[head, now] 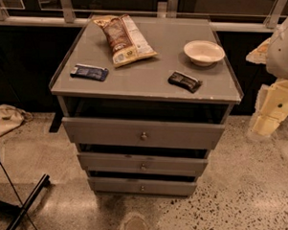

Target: Open bottom drawer

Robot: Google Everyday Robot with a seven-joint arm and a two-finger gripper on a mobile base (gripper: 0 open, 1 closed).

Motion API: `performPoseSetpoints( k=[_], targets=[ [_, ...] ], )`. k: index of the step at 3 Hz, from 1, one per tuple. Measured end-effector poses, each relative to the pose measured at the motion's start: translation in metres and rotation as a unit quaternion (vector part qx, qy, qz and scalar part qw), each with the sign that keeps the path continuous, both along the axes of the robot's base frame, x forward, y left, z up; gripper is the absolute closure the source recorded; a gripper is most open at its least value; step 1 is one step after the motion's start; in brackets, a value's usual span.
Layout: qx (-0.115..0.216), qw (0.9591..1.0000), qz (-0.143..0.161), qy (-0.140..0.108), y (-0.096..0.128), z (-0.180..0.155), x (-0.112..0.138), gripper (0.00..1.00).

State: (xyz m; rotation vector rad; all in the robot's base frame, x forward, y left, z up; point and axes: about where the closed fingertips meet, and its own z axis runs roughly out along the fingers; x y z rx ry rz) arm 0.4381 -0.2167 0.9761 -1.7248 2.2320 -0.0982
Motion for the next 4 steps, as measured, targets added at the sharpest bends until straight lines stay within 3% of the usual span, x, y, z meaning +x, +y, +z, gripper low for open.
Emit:
performPoseSetpoints(
  k=[1, 2, 3, 4],
  targets=[
    [0.0, 1.0, 0.0, 0.0, 0.0, 0.0, 0.0, 0.0],
    [-0.027, 0.999, -0.017, -0.031, 0.003, 0.015, -0.006, 0.0],
    [-0.005, 0.9956, -0.085, -0.039, -0.012, -0.009, -0.024, 0.0],
    [0.09, 0.9782, -0.187, 0.001, -0.025, -0.085, -0.048, 0.0]
  ],
)
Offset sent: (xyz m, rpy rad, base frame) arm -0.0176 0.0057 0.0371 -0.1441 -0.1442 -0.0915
